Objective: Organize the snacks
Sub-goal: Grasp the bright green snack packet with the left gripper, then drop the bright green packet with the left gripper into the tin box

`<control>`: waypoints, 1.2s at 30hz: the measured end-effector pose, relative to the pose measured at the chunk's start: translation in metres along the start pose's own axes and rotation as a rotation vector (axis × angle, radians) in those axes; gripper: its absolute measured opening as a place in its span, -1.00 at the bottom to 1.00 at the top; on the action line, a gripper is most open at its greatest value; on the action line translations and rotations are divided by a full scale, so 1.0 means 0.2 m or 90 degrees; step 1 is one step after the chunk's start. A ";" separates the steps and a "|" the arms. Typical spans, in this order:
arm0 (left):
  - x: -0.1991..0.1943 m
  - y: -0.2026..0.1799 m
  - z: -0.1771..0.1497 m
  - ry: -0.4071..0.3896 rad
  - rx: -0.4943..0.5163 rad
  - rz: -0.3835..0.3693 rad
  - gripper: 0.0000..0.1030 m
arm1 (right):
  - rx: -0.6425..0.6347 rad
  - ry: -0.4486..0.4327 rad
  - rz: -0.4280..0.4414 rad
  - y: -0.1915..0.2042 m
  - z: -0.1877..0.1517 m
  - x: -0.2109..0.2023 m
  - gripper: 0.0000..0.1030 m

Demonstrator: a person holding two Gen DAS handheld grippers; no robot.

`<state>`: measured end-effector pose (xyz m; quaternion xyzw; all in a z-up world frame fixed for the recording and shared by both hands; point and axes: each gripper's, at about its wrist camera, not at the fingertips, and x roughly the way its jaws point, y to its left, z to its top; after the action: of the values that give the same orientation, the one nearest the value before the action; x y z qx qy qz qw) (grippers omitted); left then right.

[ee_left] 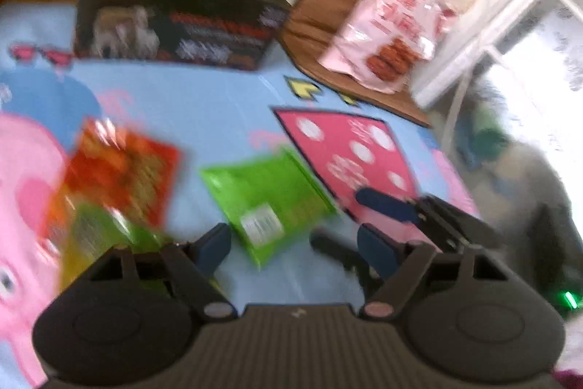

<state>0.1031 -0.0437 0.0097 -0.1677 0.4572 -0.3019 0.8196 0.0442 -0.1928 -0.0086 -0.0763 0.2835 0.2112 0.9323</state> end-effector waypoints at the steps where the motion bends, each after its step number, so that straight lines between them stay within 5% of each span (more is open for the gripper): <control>1: -0.01 -0.01 -0.01 0.002 -0.005 -0.009 0.52 | 0.036 -0.005 -0.016 -0.05 -0.01 -0.01 0.39; 6: -0.09 0.00 0.00 -0.035 -0.026 -0.002 0.56 | 0.150 -0.019 0.015 -0.17 -0.11 -0.15 0.39; 14: -0.01 0.06 0.08 -0.040 -0.082 0.034 0.73 | 0.037 -0.032 0.057 -0.09 0.01 -0.05 0.46; 16: 0.03 0.06 0.10 -0.042 -0.078 0.042 0.55 | 0.002 -0.005 0.081 -0.08 0.06 0.05 0.49; 18: 0.07 0.05 0.12 -0.038 -0.072 0.054 0.13 | -0.021 0.022 0.093 -0.05 0.08 0.14 0.48; 20: 0.07 0.04 0.11 -0.033 -0.067 0.061 0.01 | -0.030 0.025 0.102 -0.02 0.08 0.18 0.15; 22: 0.05 0.03 0.09 -0.031 -0.067 0.053 0.01 | -0.034 0.020 0.085 0.02 0.08 0.17 0.11; 29: -0.11 -0.02 0.12 -0.081 -0.052 0.008 0.02 | -0.060 -0.059 0.049 0.06 0.05 0.02 0.10; 36: -0.20 -0.05 0.39 -0.124 -0.017 0.004 0.07 | -0.079 -0.142 0.032 0.02 0.25 0.00 0.09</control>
<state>0.1506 -0.0243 0.0822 -0.2059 0.3800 -0.2758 0.8586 0.0668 -0.1761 0.0333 -0.1027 0.1663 0.2589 0.9459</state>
